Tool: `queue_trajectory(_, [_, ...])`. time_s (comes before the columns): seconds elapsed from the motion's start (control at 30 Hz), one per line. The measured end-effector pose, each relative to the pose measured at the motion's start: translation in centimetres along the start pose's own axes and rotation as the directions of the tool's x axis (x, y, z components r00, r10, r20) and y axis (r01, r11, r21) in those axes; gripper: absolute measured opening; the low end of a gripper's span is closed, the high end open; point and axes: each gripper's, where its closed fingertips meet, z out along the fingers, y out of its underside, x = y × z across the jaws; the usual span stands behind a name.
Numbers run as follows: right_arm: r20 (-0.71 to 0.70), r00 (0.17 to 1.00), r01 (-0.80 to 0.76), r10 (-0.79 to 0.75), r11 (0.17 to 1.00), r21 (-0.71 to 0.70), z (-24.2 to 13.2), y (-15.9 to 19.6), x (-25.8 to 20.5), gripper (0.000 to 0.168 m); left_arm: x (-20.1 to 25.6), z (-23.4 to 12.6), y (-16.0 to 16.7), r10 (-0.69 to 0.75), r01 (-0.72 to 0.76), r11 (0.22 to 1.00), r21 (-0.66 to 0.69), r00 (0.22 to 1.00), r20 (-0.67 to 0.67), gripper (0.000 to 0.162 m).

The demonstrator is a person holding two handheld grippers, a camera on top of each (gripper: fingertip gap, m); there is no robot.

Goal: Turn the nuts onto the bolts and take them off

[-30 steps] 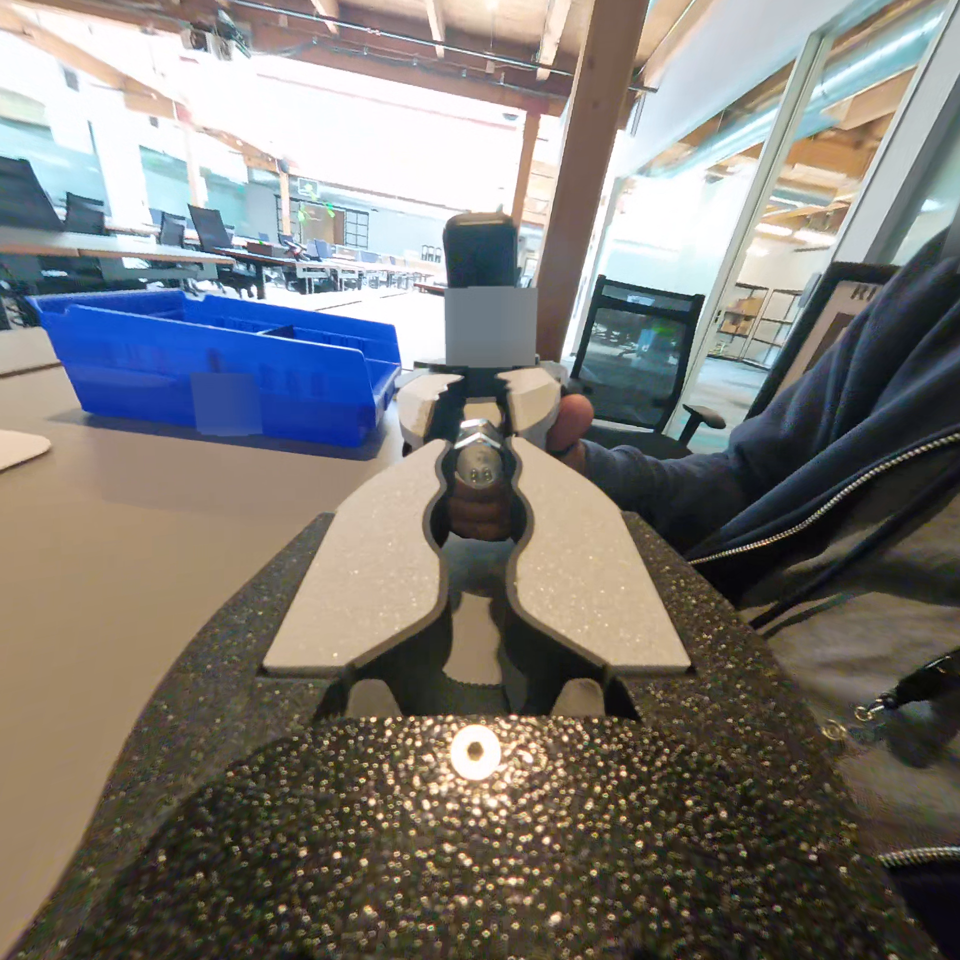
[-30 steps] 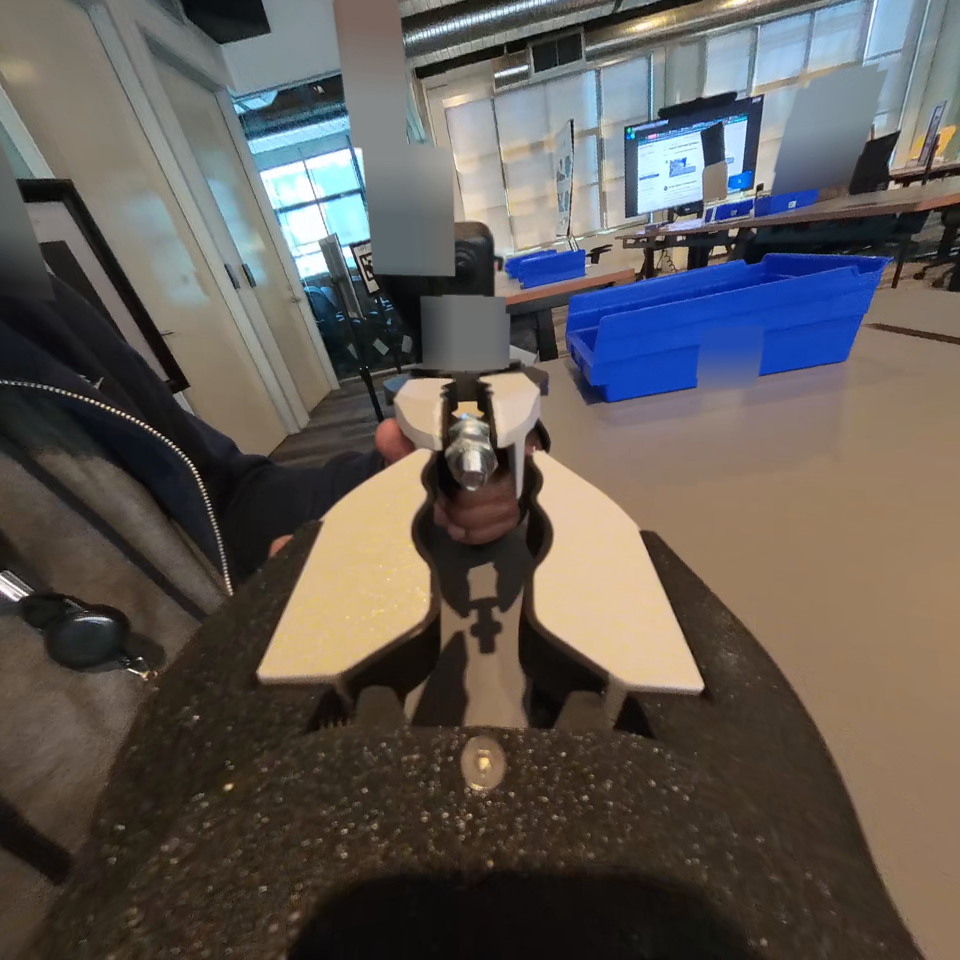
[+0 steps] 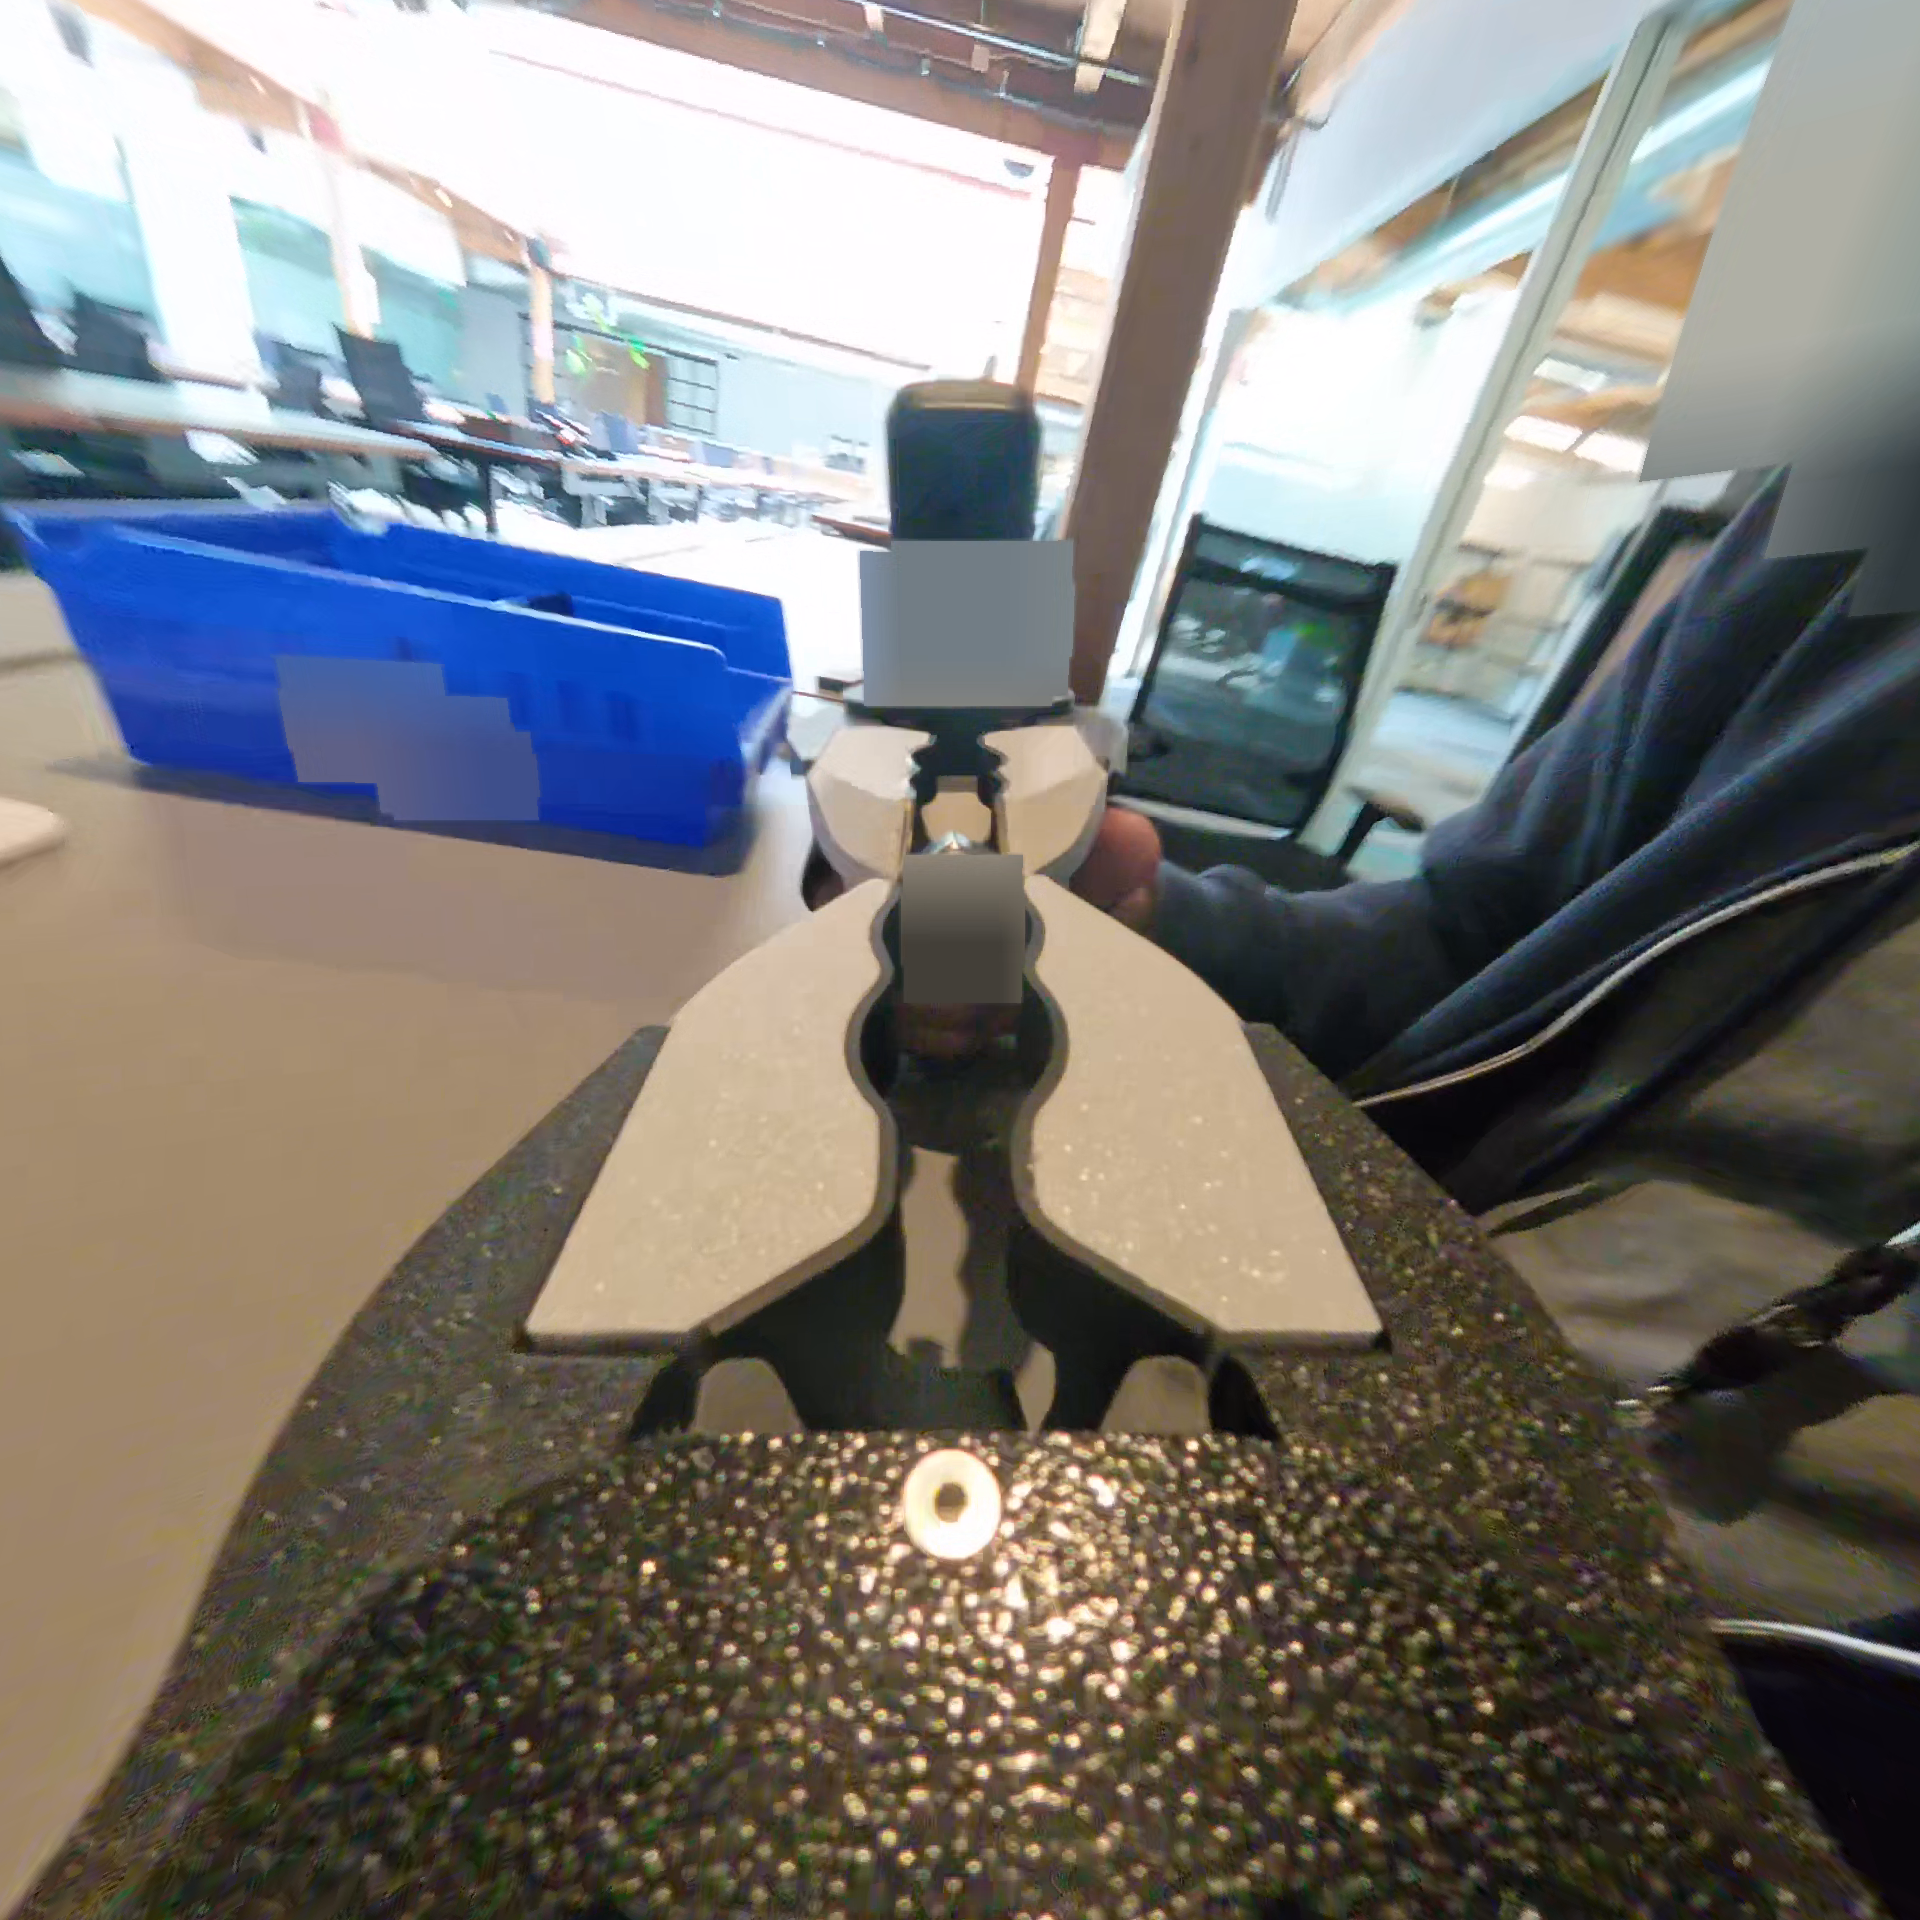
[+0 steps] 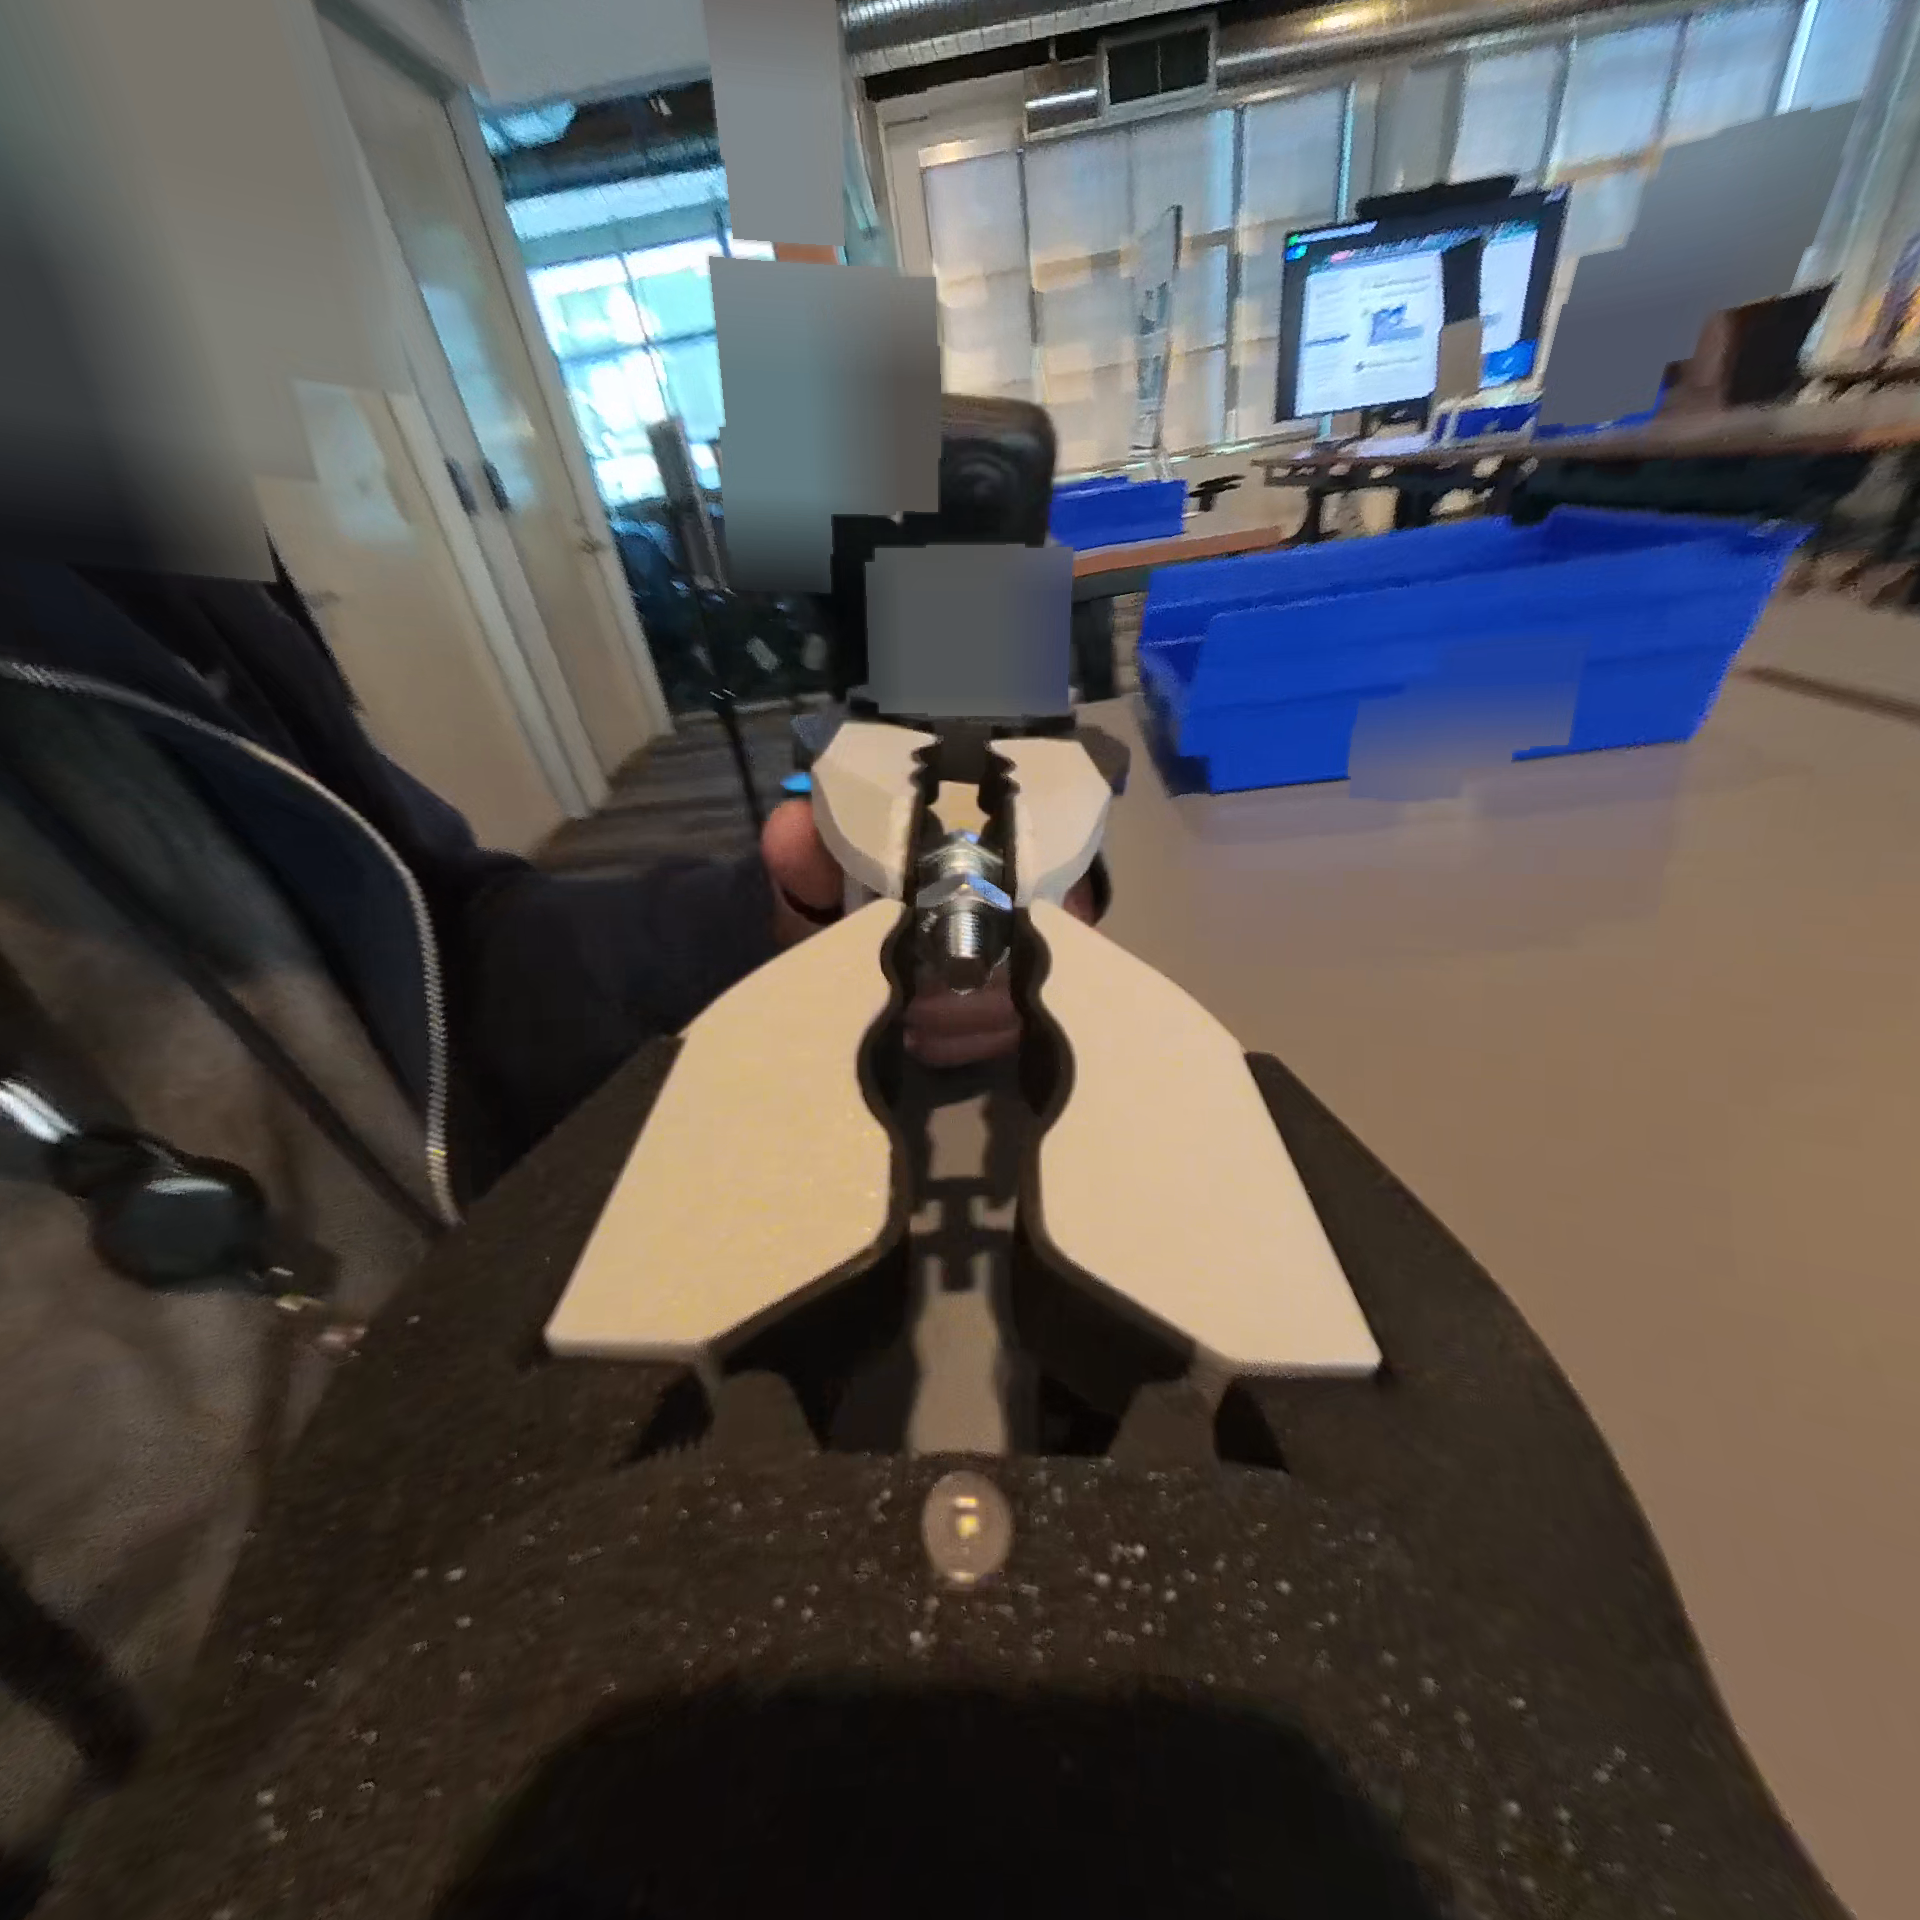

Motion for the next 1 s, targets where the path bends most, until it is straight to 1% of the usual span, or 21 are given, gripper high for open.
queue_trajectory(0.07, [-0.073, 0.984, 0.161, -0.163, 0.986, -0.034, -0.1, 0.0, 0.0, 0.016, 0.0, 0.0, 0.0, -0.126, 0.127, 0.992, 0.01, 0.991, -0.055, 0.017])
queue_trajectory(0.1, [-0.109, 0.964, 0.237, -0.243, 0.97, -0.06, -0.1, 0.1, 0.1, 0.016, -0.1, 0.1, 0.0, -0.158, 0.16, 0.987, 0.017, 0.985, -0.073, 0.017])
queue_trajectory(0.13, [-0.134, 0.946, 0.285, -0.294, 0.955, -0.081, -0.1, 0.0, 0.1, 0.016, -0.1, 0.1, -0.1, -0.167, 0.169, 0.985, 0.018, 0.982, -0.084, 0.017])
queue_trajectory(0.17, [-0.147, 0.941, 0.294, -0.305, 0.952, -0.089, 0.0, 0.0, 0.1, 0.016, -0.1, 0.0, -0.1, -0.158, 0.16, 0.987, 0.022, 0.984, -0.082, 0.017])
queue_trajectory(0.2, [-0.151, 0.949, 0.266, -0.276, 0.96, -0.083, 0.0, 0.0, 0.2, 0.021, 0.0, 0.0, -0.2, -0.141, 0.144, 0.989, 0.031, 0.987, -0.083, 0.017])
queue_trajectory(0.27, [-0.141, 0.98, 0.133, -0.139, 0.99, -0.048, -0.1, 0.1, 0.7, 0.039, 0.2, -0.1, -0.6, -0.096, 0.1, 0.994, 0.053, 0.992, -0.079, 0.017])
queue_trajectory(0.33, [-0.069, 0.997, -0.021, 0.022, 1.0, 0.015, -0.1, -0.2, 0.5, 0.042, -0.2, -0.2, -0.7, -0.029, 0.03, 0.998, 0.059, 0.999, -0.025, 0.017])
queue_trajectory(0.4, [-0.008, 0.988, -0.154, 0.155, 0.986, 0.066, -0.1, -0.6, 0.5, 0.042, -0.3, -0.3, -0.9, 0.061, -0.062, 0.996, 0.06, 0.998, 0.023, 0.018])
queue_trajectory(0.47, [0.04, 0.968, -0.251, 0.248, 0.964, 0.089, -0.1, -0.8, 0.5, 0.038, -0.3, -0.3, -1.0, 0.153, -0.156, 0.987, 0.044, 0.986, 0.073, 0.018])
queue_trajectory(0.53, [0.065, 0.951, -0.307, 0.302, 0.949, 0.078, 0.0, -0.7, 0.5, 0.035, -0.2, -0.3, -1.1, 0.228, -0.231, 0.972, 0.028, 0.968, 0.103, 0.017])
queue_trajectory(0.67, [0.083, 0.942, -0.33, 0.324, 0.942, 0.061, 0.2, -0.5, 0.1, 0.029, 0.1, -0.1, -1.2, 0.309, -0.313, 0.95, 0.016, 0.942, 0.13, 0.017])
queue_trajectory(0.77, [0.088, 0.947, -0.315, 0.308, 0.947, 0.069, 0.0, -0.7, -0.1, 0.017, 0.1, 0.1, -0.9, 0.324, -0.326, 0.945, -0.009, 0.936, 0.135, 0.017])
queue_trajectory(0.8, [0.085, 0.951, -0.303, 0.298, 0.951, 0.066, 0.0, -0.7, -0.1, 0.016, 0.1, 0.1, -0.8, 0.322, -0.324, 0.946, -0.01, 0.937, 0.132, 0.018])
queue_trajectory(0.9, [0.064, 0.974, -0.223, 0.219, 0.973, 0.053, -0.1, -0.7, -0.4, 0.016, 0.3, 0.2, -0.8, 0.252, -0.253, 0.967, 0.007, 0.964, 0.09, 0.017])
queue_trajectory(1.0, [0.002, 0.998, -0.069, 0.069, 0.997, 0.021, -0.1, -0.5, -0.5, 0.016, 0.5, 0.2, -0.7, 0.099, -0.1, 0.995, 0.024, 0.995, 0.017, 0.017])
